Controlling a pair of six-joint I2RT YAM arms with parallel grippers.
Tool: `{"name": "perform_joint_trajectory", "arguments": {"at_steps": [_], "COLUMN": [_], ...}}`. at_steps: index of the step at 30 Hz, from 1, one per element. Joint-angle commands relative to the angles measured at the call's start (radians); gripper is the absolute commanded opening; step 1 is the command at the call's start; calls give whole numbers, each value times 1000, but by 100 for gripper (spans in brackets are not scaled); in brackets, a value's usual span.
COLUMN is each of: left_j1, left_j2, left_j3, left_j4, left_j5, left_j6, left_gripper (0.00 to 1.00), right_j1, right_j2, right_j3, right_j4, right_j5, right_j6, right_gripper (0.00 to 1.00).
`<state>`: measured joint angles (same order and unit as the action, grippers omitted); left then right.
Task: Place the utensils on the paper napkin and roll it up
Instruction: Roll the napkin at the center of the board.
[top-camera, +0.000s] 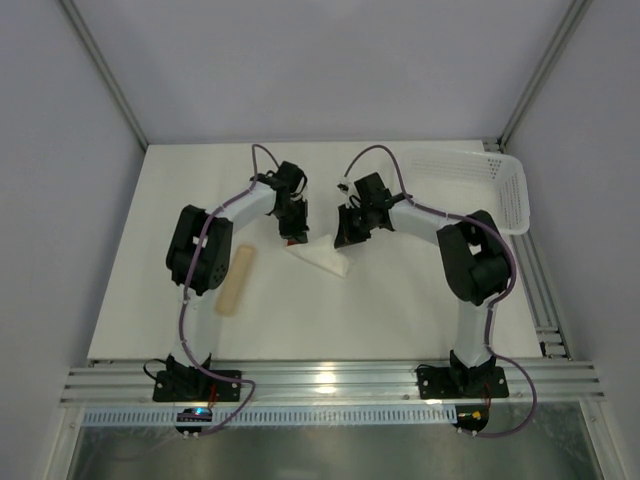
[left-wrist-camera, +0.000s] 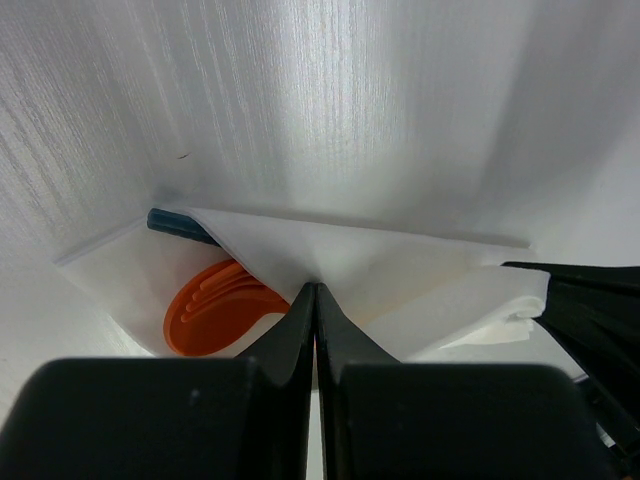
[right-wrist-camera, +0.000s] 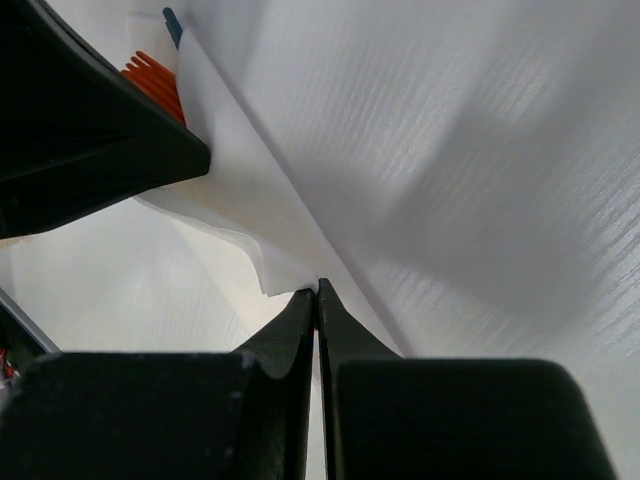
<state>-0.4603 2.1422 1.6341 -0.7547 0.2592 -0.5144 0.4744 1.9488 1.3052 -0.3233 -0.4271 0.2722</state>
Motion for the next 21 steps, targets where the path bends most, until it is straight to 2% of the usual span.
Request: {"name": "perform_joint_trajectory", "arguments": {"at_steps": [1,11,21], "left_j1": [-5,-5,-5], "left_j2": [44,42,41], "left_j3": [-8,-6,4], "left_j4": [-20,-23,-28], "left_j5": [-44,-48,-48], "left_j6": [27,28,28], "left_gripper": [0,0,0], "right_j1": [-11,-19,-26], "right_j2": [19,27,74], "right_j3": [26,8,39], "right_j4": [3,38,0], "right_j5": [39,71,116], "right_j6": [2,24,21], "right_gripper": [4,4,3]}}
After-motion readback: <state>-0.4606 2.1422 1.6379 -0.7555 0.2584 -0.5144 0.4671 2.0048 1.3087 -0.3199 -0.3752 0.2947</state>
